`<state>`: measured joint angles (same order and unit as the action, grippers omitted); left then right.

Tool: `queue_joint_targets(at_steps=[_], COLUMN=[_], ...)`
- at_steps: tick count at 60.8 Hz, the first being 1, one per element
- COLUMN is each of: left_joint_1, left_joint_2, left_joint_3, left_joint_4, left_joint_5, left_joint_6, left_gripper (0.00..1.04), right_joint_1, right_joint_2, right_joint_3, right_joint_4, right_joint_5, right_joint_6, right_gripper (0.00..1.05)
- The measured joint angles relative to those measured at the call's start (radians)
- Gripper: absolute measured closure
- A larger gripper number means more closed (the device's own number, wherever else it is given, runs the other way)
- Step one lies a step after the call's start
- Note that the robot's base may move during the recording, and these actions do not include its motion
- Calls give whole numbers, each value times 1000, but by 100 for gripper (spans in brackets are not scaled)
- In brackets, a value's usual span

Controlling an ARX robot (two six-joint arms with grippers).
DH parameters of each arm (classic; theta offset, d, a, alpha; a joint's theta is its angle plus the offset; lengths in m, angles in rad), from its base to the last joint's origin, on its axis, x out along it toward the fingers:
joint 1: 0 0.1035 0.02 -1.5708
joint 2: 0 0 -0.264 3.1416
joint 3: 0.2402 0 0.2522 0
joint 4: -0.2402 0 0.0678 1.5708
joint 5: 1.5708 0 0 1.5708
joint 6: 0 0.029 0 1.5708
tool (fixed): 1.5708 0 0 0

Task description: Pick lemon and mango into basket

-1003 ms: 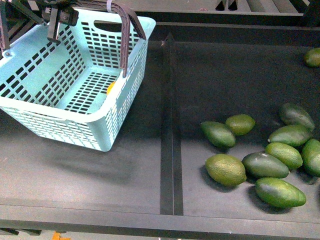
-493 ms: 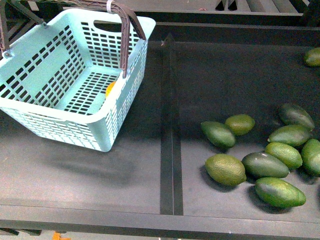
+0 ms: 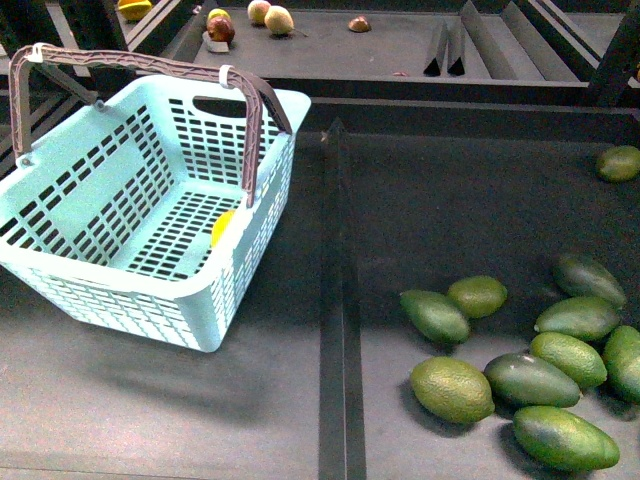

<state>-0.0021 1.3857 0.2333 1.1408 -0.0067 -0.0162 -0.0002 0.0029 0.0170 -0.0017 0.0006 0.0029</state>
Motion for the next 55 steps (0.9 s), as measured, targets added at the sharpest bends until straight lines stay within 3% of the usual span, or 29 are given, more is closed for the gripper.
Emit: queue_joint_targets(at_steps=[23,55], left_joint_1=[0,0], left_joint_2=[-338,-855], left_joint_3=[-156,-218], left_joint_4=[-181,-619], left_joint_5=[7,7], left_joint_6=[2,5], left_gripper=[101,101], right_joint_1=[0,0], right_joint_2=[0,0], right_joint_3=[0,0], right_joint_4=[0,0], right_joint_5=[-1,0], right_joint_6=[0,0], right_gripper=[9,9])
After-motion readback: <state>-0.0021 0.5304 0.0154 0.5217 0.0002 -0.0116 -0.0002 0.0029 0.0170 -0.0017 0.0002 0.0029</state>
